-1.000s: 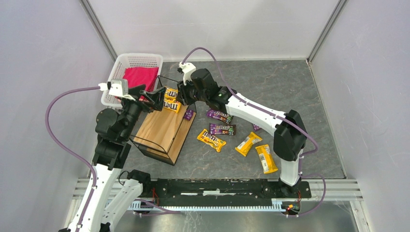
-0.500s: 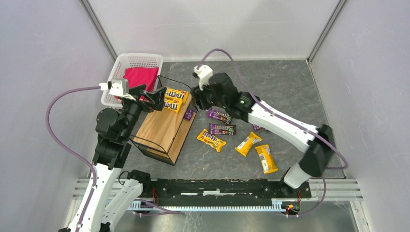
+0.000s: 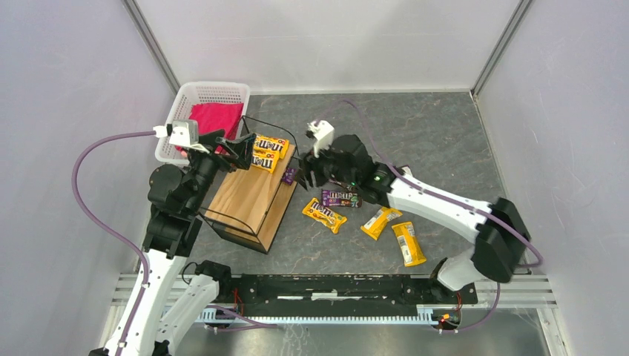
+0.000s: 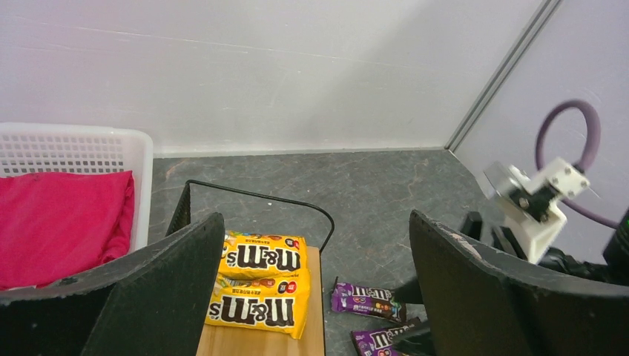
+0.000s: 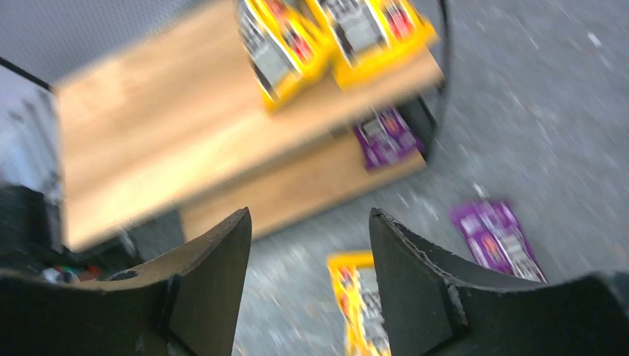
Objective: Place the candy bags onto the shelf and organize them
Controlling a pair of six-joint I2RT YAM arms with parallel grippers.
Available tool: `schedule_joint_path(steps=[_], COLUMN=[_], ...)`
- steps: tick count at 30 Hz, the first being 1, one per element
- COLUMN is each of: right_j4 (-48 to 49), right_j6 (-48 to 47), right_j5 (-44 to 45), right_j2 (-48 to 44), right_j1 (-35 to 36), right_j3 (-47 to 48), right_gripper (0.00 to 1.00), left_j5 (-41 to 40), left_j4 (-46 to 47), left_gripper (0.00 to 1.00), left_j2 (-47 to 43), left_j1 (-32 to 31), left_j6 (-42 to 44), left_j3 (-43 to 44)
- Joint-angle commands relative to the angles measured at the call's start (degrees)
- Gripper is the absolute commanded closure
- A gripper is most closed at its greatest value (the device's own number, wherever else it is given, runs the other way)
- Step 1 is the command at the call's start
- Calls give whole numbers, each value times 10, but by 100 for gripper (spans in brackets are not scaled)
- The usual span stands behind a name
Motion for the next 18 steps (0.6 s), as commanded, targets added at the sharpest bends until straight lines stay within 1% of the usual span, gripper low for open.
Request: schedule_joint_path(steps=[1,3,4,5,8,13,18], right_j4=[159,165,170,176,192,189,193], right_j6=[58,66,73,80,94,107,116], right_j5=[-57,-30,-24,-19,-1,-6,-5], right_j2=[84,124,144,160,194,250,280], right_j1=[29,39,39,39,40,40,41], right_j3=[122,166,181,195,221,273,287], right_gripper=[39,51,56,58,61,62,62], left_j5=[-8,-13,-14,-13,-10,-7,-8], left_j4=[14,14,14,15,14,15,15], left_gripper=[0,0,0,0,0,0,0], left_j2=[0,-3,-3,-3,-2,-5,-5], left_j1=[4,4,4,4,5,6,7], left_j6=[31,33,33,33,33,32,31], left_j3=[3,2,2,2,3,3,4])
